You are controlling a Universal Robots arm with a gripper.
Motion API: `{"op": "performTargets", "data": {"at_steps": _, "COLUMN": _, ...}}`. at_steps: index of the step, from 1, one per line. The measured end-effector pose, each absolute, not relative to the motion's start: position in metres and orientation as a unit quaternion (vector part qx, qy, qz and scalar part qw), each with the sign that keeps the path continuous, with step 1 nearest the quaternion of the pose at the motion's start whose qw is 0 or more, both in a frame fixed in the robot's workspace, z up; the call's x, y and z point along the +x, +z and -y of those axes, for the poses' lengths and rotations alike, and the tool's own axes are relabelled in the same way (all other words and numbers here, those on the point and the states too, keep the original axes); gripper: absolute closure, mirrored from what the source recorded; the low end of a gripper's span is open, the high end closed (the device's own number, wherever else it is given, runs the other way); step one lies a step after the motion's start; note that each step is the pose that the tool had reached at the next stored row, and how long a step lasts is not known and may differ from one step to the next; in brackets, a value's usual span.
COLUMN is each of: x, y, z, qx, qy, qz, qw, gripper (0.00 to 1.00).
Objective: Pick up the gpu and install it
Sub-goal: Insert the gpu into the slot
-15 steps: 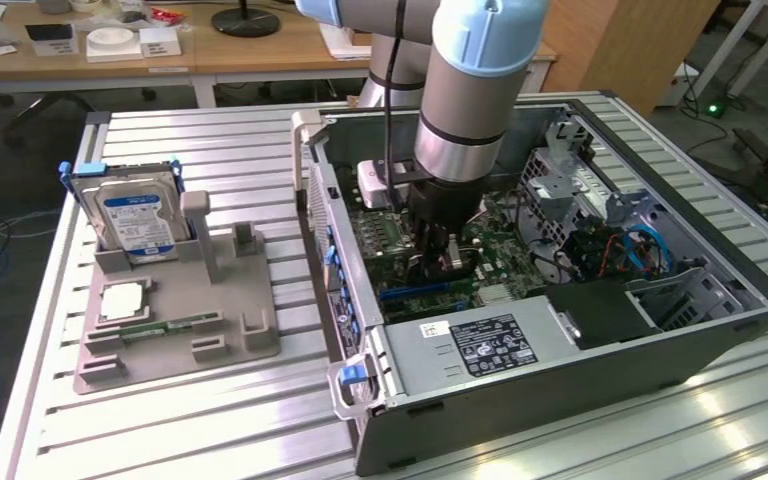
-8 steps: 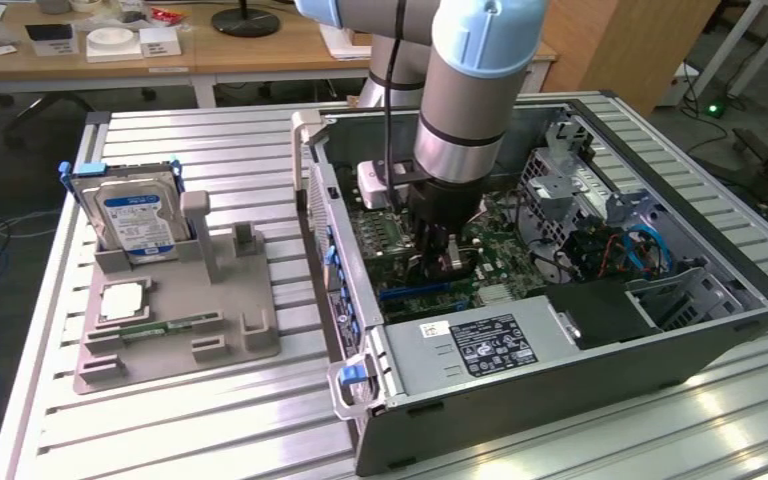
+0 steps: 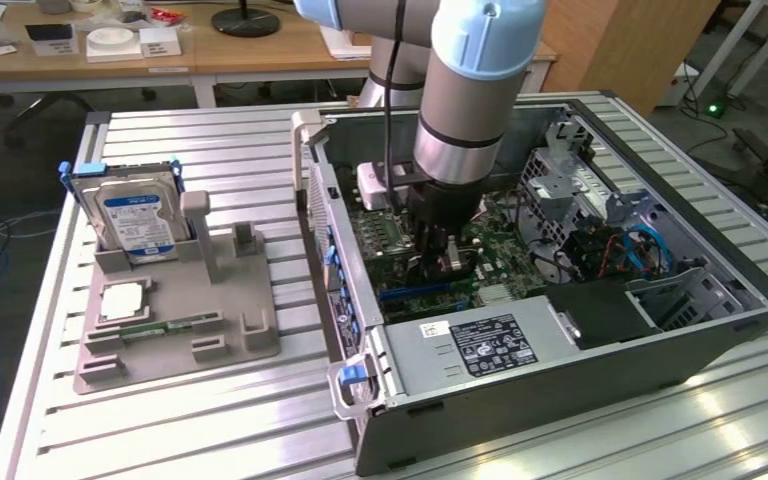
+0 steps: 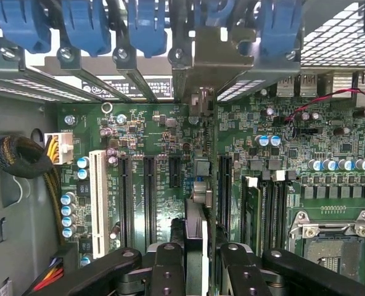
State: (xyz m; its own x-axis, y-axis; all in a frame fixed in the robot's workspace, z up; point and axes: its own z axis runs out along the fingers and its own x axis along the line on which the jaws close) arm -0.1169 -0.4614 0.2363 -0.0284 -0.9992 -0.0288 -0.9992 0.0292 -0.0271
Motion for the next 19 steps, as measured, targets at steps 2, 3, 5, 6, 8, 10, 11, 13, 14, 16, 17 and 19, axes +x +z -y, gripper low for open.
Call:
{"op": "performTargets", "data": {"at_steps": 2, "x": -0.1169, "y": 0.2357, "z": 0.4613, "qx": -0.697, "qy": 0.0, "qz": -0.717, "qw": 0.02, "gripper": 0.73}}
{"op": "performTargets", "data": {"at_steps": 3, "x": -0.1169, "y": 0.2354, "z": 0.4613, "qx": -0.697, "qy": 0.0, "qz": -0.717, "qw": 0.02, "gripper": 0.73}}
{"op": "performTargets", "data": {"at_steps": 5, "x": -0.1169, "y": 0.2347, "z": 0.4612, "qx": -0.697, "qy": 0.0, "qz": -0.717, "qw": 0.02, "gripper": 0.73}}
{"op": "performTargets", "data": {"at_steps": 6, "x": -0.1169, "y": 0.2343, "z": 0.4611, "qx": -0.697, "qy": 0.0, "qz": -0.717, "qw": 0.02, "gripper": 0.73}}
{"op": "performTargets", "data": {"at_steps": 8, "x": -0.1169, "y": 0.2338, "z": 0.461, "qx": -0.697, "qy": 0.0, "qz": -0.717, "qw": 0.02, "gripper": 0.73}}
{"op": "performTargets", "data": {"at_steps": 10, "x": -0.1169, "y": 0.2335, "z": 0.461, "qx": -0.697, "qy": 0.0, "qz": -0.716, "qw": 0.02, "gripper": 0.73}}
{"op": "performTargets", "data": {"at_steps": 11, "x": -0.1169, "y": 0.2333, "z": 0.461, "qx": -0.697, "qy": 0.0, "qz": -0.716, "qw": 0.02, "gripper": 0.73}}
{"op": "performTargets", "data": {"at_steps": 13, "x": -0.1169, "y": 0.2329, "z": 0.461, "qx": -0.698, "qy": 0.0, "qz": -0.716, "qw": 0.02, "gripper": 0.73}}
{"op": "performTargets", "data": {"at_steps": 14, "x": -0.1169, "y": 0.2329, "z": 0.461, "qx": -0.698, "qy": 0.0, "qz": -0.716, "qw": 0.02, "gripper": 0.73}}
{"op": "performTargets", "data": {"at_steps": 16, "x": -0.1169, "y": 0.2329, "z": 0.461, "qx": -0.698, "qy": 0.0, "qz": -0.716, "qw": 0.02, "gripper": 0.73}}
{"op": "performTargets", "data": {"at_steps": 17, "x": -0.1169, "y": 0.2329, "z": 0.461, "qx": -0.698, "qy": 0.0, "qz": -0.716, "qw": 0.02, "gripper": 0.73}}
{"op": "performTargets", "data": {"at_steps": 19, "x": -0.1169, "y": 0.2329, "z": 0.461, "qx": -0.698, "qy": 0.0, "qz": -0.716, "qw": 0.02, "gripper": 0.73}}
